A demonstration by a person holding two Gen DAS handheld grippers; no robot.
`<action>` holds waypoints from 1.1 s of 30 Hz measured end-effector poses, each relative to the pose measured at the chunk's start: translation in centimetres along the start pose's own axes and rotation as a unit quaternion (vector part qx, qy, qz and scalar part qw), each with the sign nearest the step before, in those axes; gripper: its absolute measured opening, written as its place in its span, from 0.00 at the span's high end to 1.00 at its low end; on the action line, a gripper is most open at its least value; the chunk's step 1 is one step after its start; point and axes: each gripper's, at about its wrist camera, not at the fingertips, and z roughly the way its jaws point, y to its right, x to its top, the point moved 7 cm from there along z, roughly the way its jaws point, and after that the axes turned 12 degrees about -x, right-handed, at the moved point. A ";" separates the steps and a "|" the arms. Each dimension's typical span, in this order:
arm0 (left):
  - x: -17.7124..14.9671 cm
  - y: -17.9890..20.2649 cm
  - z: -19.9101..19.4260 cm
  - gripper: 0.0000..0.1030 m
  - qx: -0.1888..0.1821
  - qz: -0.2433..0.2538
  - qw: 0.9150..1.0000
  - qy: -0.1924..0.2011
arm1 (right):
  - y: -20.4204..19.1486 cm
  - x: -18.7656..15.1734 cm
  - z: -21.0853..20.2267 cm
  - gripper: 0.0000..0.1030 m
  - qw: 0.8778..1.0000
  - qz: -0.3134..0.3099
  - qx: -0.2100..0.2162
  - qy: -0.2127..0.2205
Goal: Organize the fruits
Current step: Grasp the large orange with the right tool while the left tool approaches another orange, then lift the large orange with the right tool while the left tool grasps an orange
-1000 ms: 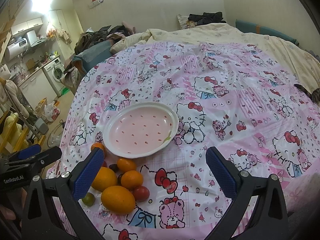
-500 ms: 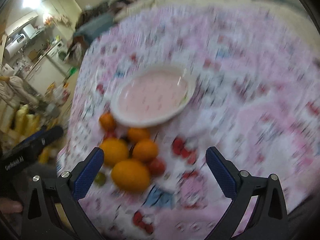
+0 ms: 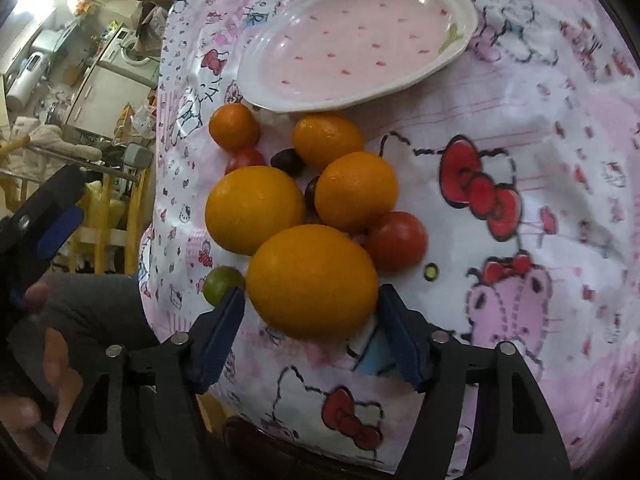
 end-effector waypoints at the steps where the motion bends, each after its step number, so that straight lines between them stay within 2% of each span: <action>1: 0.0 0.0 0.0 0.00 0.000 0.000 1.000 -0.001 | 0.0 0.1 0.2 0.35 1.000 0.004 -0.001 0.000; 7: -0.1 -0.1 0.2 0.00 0.004 0.002 1.000 -0.003 | 0.5 0.4 0.2 0.39 1.000 0.019 0.011 0.005; 13: 0.0 -0.7 0.4 0.00 0.008 -0.005 1.000 -0.007 | 0.7 -0.5 -2.0 0.40 1.000 0.011 0.021 0.010; 22: -1.1 -1.3 1.7 0.00 0.028 -0.007 0.999 -0.039 | 3.5 2.5 -8.2 0.40 0.997 0.010 0.003 0.080; 27: -2.9 0.9 3.7 0.01 0.003 0.022 0.996 -0.085 | 6.2 3.9 -9.8 0.40 0.993 0.039 -0.010 0.114; 29: -4.0 2.2 4.9 0.05 -0.019 0.028 0.993 -0.112 | 7.0 4.0 -9.6 0.40 0.991 0.060 -0.004 0.116; 30: -4.3 2.8 5.4 0.11 -0.027 0.031 0.992 -0.122 | 7.3 4.0 -9.4 0.40 0.991 0.068 0.001 0.115; 33: -4.4 4.4 6.4 0.13 -0.026 0.049 0.990 -0.130 | 7.7 4.2 -9.6 0.40 0.989 0.081 0.009 0.120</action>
